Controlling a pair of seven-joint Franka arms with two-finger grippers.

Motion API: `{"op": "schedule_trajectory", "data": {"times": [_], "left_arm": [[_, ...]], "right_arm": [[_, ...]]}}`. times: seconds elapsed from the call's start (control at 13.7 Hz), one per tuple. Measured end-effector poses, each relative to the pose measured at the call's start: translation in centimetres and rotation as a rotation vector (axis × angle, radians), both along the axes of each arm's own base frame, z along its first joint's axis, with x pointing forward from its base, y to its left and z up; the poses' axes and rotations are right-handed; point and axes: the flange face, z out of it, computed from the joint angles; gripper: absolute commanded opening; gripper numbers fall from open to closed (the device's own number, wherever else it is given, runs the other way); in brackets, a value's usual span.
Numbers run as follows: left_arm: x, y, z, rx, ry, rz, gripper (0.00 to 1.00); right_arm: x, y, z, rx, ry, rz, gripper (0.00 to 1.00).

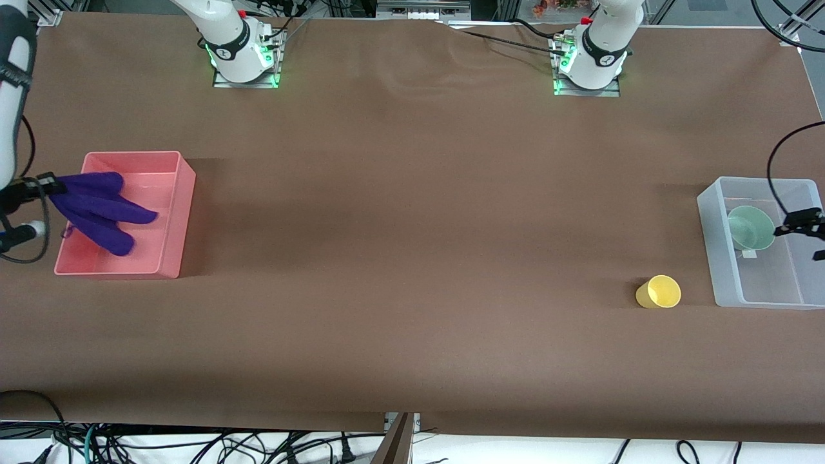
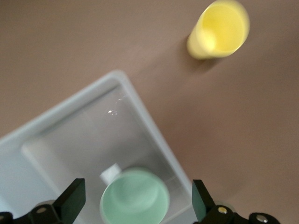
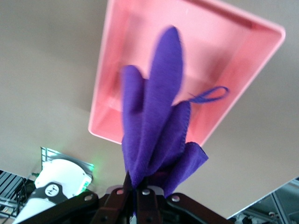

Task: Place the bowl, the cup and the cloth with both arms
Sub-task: 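Lift the purple cloth with the right gripper into the pink bin, then release the cloth in the pink bin while the left gripper reaches the cup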

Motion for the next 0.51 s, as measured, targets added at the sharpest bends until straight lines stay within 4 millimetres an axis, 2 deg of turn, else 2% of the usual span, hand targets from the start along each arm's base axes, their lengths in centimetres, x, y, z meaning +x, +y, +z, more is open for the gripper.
{"op": "schedule_trajectory", "data": {"times": [0.15, 0.29, 0.36, 0.44, 0.51], "left_arm": [[1.8, -5.8, -1.1, -0.016, 0.028, 0.047, 1.00], [3.5, -10.9, -3.7, -0.012, 0.044, 0.115, 1.00], [4.3, -12.8, -5.6, -0.011, 0.035, 0.145, 0.94], [4.8, -13.7, -7.7, -0.014, 0.027, 0.167, 0.84], [5.2, -14.0, -10.0, -0.020, 0.017, 0.181, 0.63]], "right_arm": [[-0.2, -0.7, -2.4, -0.001, 0.010, -0.003, 0.00], [-0.2, -0.7, -5.1, -0.003, 0.019, 0.004, 0.00], [-0.3, -0.7, -6.3, -0.002, 0.024, 0.006, 0.51], [-0.4, -0.7, -7.2, -0.001, 0.030, 0.006, 0.99], [-0.5, -0.7, -7.7, 0.000, 0.034, 0.006, 1.00]]}}
